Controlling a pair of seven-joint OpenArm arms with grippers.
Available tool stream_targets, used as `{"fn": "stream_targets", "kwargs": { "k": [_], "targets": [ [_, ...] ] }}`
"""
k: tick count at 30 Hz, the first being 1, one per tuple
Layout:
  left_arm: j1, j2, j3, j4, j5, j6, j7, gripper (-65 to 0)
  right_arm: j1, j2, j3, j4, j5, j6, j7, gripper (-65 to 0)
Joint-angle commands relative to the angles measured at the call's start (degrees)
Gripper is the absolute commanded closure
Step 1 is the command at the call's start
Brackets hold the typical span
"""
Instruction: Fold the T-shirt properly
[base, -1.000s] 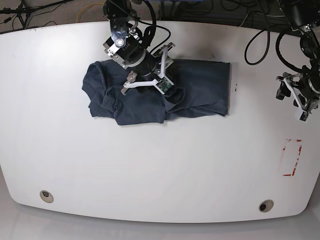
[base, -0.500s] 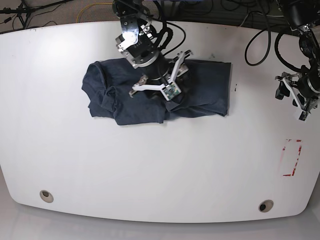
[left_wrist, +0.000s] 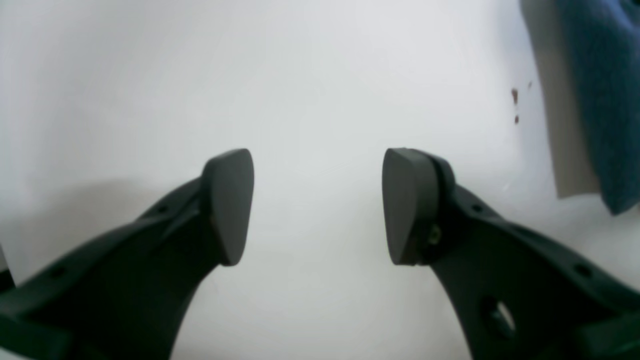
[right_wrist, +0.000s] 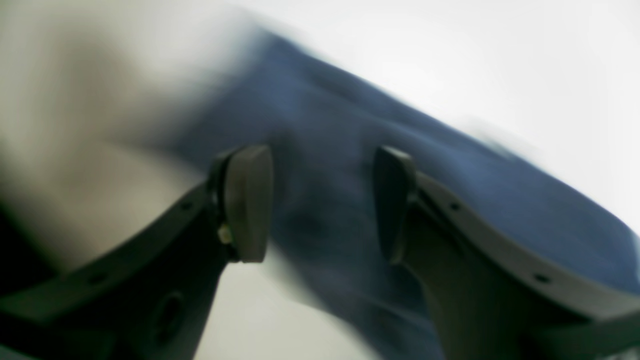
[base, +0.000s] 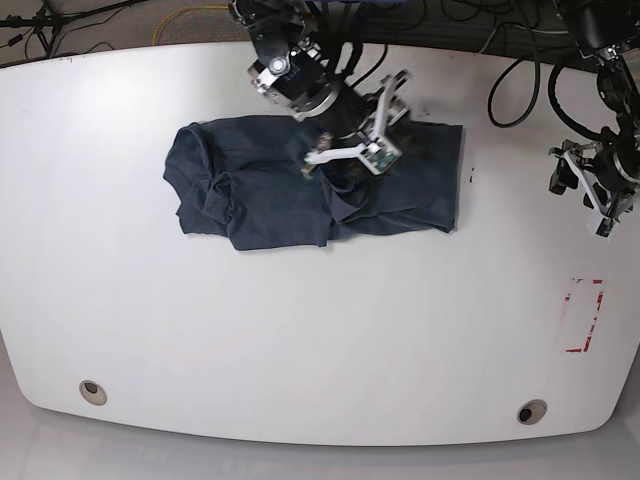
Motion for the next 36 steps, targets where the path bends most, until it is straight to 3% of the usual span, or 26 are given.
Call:
{"fn": "stream_targets", "kwargs": {
  "k": [1,12,36],
  "targets": [
    [-0.65,-1.23,-0.33,0.7,-0.37,-0.03,-0.84,-37.9,0.97,-1.1,-1.13,0.23,0.4,-1.03,1.46,-31.2],
    [-0.65,-1.23,-0.33,0.7,-0.37,-0.03,-0.84,-37.9,3.17,0.22,-0.95,-6.27,1.1,-3.75,1.46,-31.2],
    [-0.65,-1.23,-0.33,0.7,-0.46,-0.03,-0.84,-37.9,2.55,1.89,-0.78,-12.6,1.1,-3.75,1.37,-31.2]
  ]
}}
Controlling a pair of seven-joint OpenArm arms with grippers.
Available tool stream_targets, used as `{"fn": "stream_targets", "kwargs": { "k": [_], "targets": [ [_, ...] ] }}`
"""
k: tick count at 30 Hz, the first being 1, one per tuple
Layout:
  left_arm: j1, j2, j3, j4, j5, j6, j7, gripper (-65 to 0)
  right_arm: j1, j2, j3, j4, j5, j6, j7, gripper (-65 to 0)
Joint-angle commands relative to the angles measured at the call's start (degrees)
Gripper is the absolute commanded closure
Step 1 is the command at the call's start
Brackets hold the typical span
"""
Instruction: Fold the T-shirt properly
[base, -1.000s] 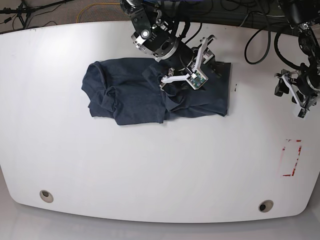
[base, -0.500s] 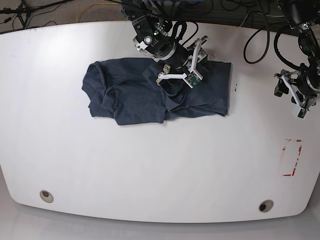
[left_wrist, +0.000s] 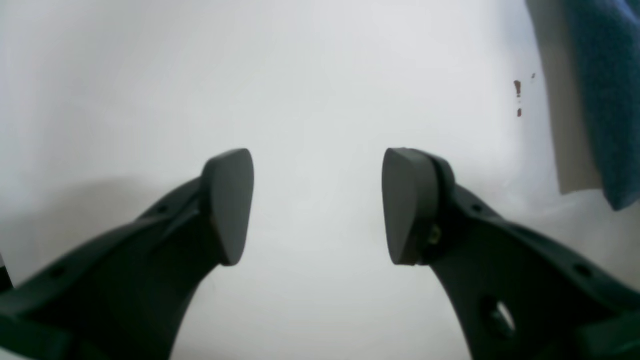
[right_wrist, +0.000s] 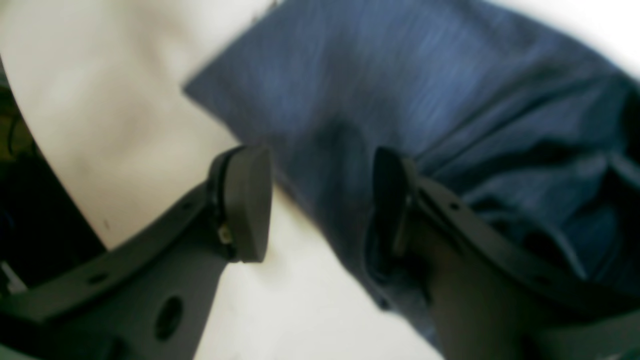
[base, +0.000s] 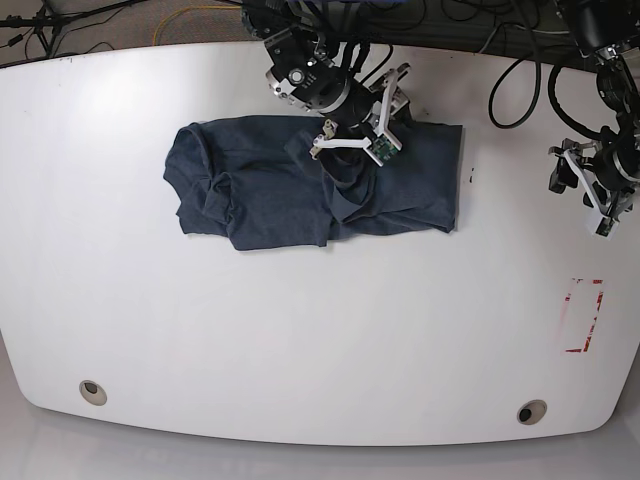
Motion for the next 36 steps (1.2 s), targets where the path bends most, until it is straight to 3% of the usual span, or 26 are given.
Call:
{"fn": "stream_targets", "kwargs": {
  "k": [1,25,36],
  "targets": [
    [-0.62,-1.26,-0.33,0.81,-0.37,-0.06,-0.9,-37.9,0.45,-0.05,-0.05,0.62,0.43,0.14,1.26,-31.2],
    [0.17,-1.26,-0.24,1.08,-0.55,-0.06,-0.9,-37.9,-4.12,1.79,17.97,13.89,-0.01,0.31,1.35,-31.2],
    [-0.1,-1.17,6.26,1.25,-0.64,-0.06,-0.9,-37.9,-4.29,1.79,26.32,14.07,0.25,0.4,1.7,-31.2]
  ]
}}
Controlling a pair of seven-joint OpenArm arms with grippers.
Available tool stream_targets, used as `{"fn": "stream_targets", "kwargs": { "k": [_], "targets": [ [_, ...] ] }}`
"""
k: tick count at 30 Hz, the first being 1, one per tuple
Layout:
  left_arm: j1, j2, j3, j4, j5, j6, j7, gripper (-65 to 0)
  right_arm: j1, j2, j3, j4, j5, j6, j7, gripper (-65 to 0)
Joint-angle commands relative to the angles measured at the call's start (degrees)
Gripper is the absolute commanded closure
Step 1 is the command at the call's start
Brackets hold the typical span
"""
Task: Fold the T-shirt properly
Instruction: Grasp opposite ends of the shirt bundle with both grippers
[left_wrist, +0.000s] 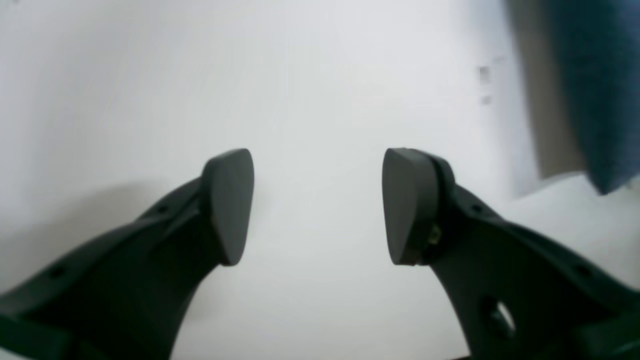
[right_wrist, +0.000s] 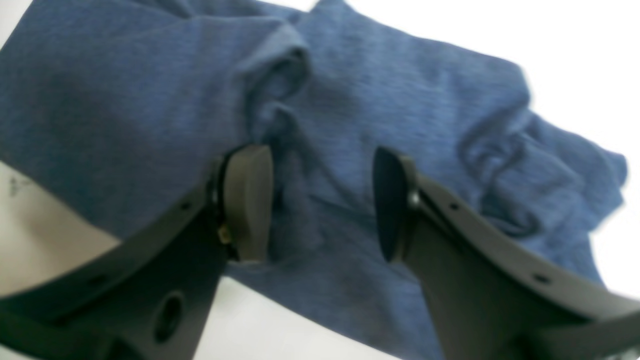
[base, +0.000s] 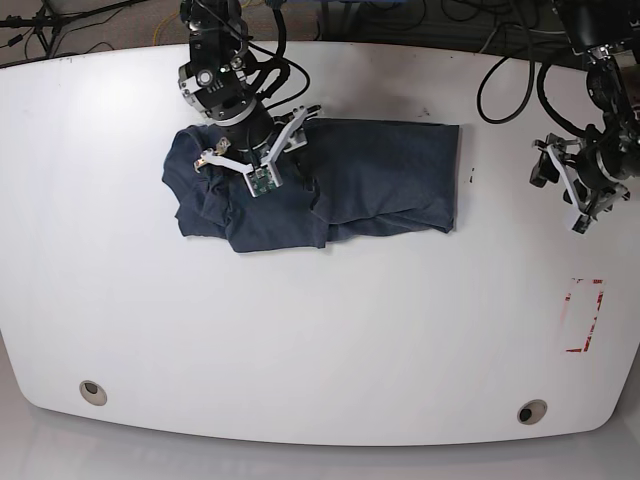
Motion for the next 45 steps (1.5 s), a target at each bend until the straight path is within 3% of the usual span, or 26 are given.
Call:
{"fn": "stream_targets", "kwargs": {
  "k": [1,5,8,12,19,24,30,37,41,45],
  "targets": [
    [-0.84,-1.23,1.3,1.14,-0.61,-0.06,-0.79,-37.9,0.21,-0.17,2.24,1.39,0.51,0.05,1.35,-31.2],
    [-0.84,-0.44,3.41,3.78,-0.61,-0.06,-0.79,-37.9,0.3,-0.26,2.76,2.1,0.51,0.58,1.35,-31.2],
    [-0.84,2.02,4.12,6.24,-0.61,-0.06,-0.79,-37.9,0.65,-0.61,2.76,2.1,0.51,2.34,1.44,-31.2],
    [-0.84,5.71,4.82,10.46,-0.61,-0.06,-0.79,-37.9,1.97,-1.14,3.38,2.01,0.51,1.81,1.44,-31.2],
    [-2.6,12.83,6.49,11.87,-0.18,-0.06,-0.79,-37.9,5.48,-3.07,12.96,1.75,0.6,1.9,1.35,-31.4],
    [-3.83,17.32,8.86,10.64,2.2,-0.06,-0.79,-37.9,9.62,-3.34,21.4,0.34,0.69,6.47,0.82,-31.9],
    [-4.27,20.39,14.05,9.76,10.55,-0.06,-0.79,-37.9,15.15,-3.43,29.58,-2.12,1.83,12.97,-3.48,-31.9],
    [-4.09,26.11,15.9,9.06,21.8,-0.06,-0.79,-37.6,19.9,-2.72,41.18,-3.71,14.49,20.8,-11.48,-31.9],
    [-4.09,28.04,15.81,9.14,27.6,-0.06,-0.79,-33.9,22.01,-0.35,46.9,-4.58,22.67,20.93,-18.69,-31.9],
    [-4.01,28.22,15.72,9.14,29.54,-0.06,-0.88,-31.7,22.71,0.44,50.24,-7.31,31.02,20.93,-23.7,-31.9]
  ]
}}
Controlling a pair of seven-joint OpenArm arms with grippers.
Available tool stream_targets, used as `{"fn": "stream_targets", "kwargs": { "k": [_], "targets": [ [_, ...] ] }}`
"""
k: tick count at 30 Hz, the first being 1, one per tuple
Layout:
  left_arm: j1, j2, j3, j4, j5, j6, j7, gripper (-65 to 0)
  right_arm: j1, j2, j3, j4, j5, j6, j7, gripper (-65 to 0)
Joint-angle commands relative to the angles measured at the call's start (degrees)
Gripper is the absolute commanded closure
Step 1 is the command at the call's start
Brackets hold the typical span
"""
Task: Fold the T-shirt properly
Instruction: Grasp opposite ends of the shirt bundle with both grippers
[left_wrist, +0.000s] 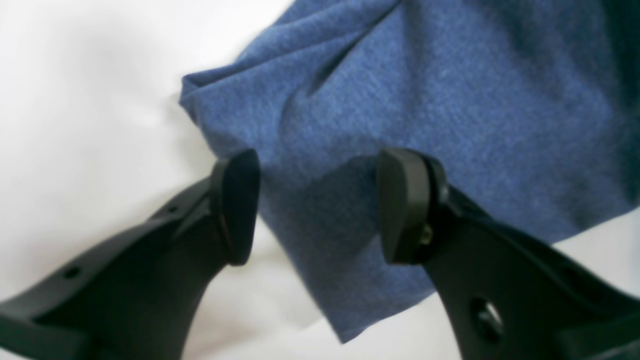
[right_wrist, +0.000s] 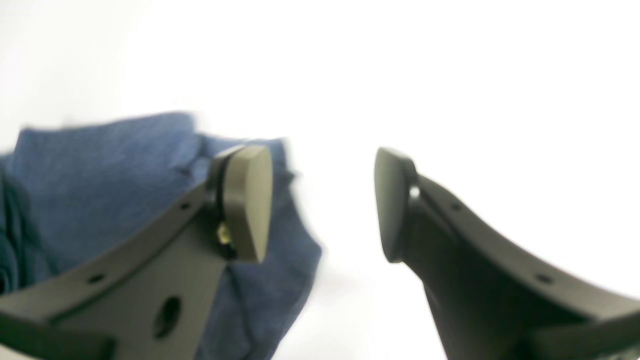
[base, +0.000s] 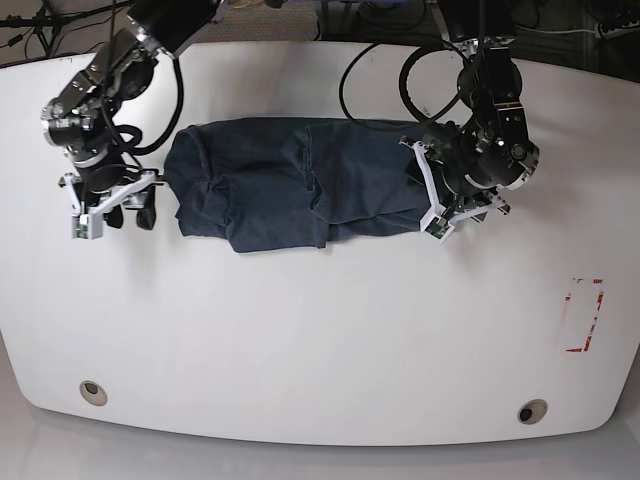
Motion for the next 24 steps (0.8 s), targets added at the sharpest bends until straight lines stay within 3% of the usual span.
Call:
{"fn": "stream_targets", "kwargs": {
  "k": [1,6,10,12,17,24],
  "targets": [
    [-0.81,-0.11,-0.13,0.93,0.6,-0.06,-0.79,-31.7,0.92,0.73,0.89,-1.13,5.69,0.21,-2.05,-31.9],
    [1.12,-0.29,-0.13,0.84,2.45,-0.06,-3.96,-31.2,0.48,2.75,2.12,-4.12,13.17,0.21,-4.77,-31.9],
    [2.17,-0.81,-0.21,0.13,4.03,-0.06,-8.09,-31.0,-0.22,3.01,2.38,-5.35,14.93,0.21,-5.3,-31.9],
    [3.05,-2.13,-0.13,-1.27,3.77,-0.06,-9.85,-27.4,-0.66,4.07,3.43,-5.35,15.98,0.21,-5.56,-31.9],
    [3.05,-3.89,-0.04,-7.51,1.04,-0.06,-10.73,-11.0,-1.19,5.04,4.14,-7.19,22.57,0.21,-6.88,-31.9],
    [2.26,-6.88,-0.13,-12.7,-0.81,-0.06,-13.8,-8.2,-0.75,7.59,6.6,-18.36,33.47,0.21,-12.86,-33.0]
  ]
}}
